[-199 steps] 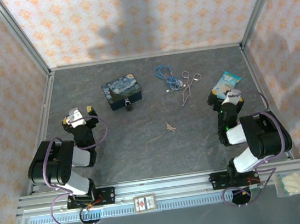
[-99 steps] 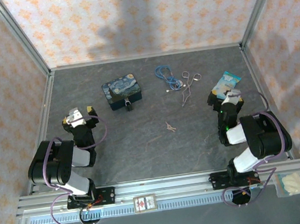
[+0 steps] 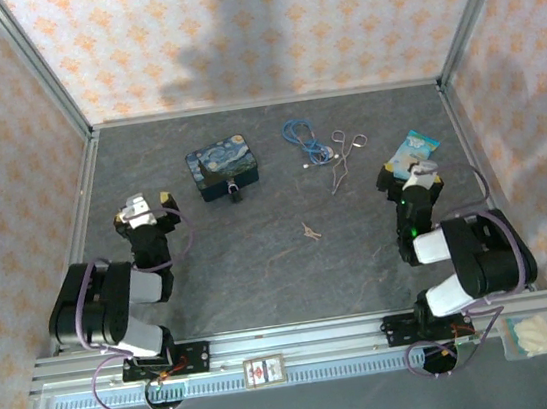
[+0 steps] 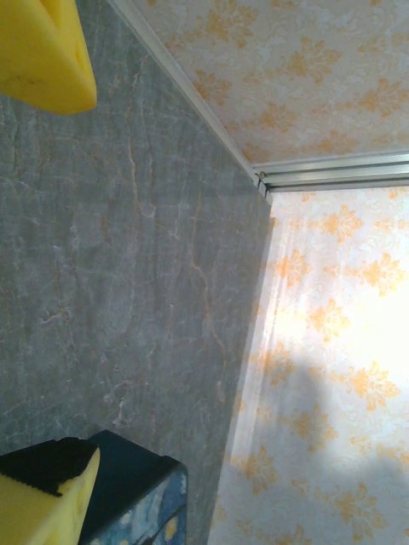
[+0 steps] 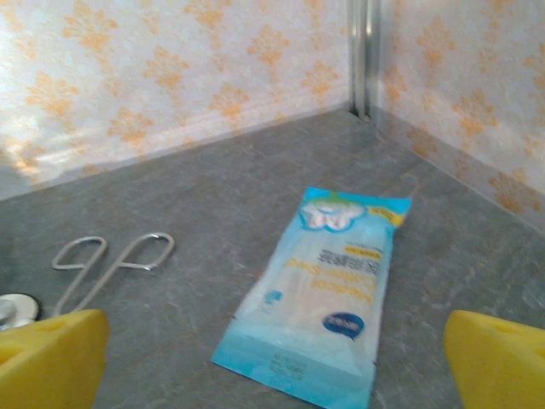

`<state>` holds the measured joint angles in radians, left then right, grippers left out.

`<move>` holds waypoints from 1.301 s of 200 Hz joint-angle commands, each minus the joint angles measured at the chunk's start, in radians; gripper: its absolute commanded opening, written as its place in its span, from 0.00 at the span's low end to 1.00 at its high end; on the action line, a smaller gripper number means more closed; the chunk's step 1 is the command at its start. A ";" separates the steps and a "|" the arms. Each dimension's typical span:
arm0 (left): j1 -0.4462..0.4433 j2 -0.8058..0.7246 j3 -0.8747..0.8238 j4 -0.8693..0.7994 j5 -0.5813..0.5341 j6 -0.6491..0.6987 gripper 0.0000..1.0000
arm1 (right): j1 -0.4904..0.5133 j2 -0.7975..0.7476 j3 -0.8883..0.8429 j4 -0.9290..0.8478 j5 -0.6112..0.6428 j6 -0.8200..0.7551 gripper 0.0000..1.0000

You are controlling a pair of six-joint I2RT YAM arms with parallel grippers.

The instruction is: Unlock a padlock with a key

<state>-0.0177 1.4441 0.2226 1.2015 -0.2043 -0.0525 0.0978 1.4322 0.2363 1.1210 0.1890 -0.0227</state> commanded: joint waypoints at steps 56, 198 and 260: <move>-0.108 -0.318 0.265 -0.593 0.069 -0.328 0.99 | 0.248 -0.191 0.293 -0.705 -0.017 0.069 0.92; -0.449 -0.216 0.277 -0.658 0.022 -0.613 0.97 | 0.657 0.167 0.654 -1.437 -0.286 0.253 0.59; -0.449 -0.230 0.247 -0.629 0.006 -0.589 0.98 | 0.658 0.297 0.718 -1.442 -0.164 0.303 0.52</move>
<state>-0.4667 1.2282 0.4759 0.5423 -0.1665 -0.6563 0.7540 1.7000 0.9203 -0.2817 -0.0620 0.2409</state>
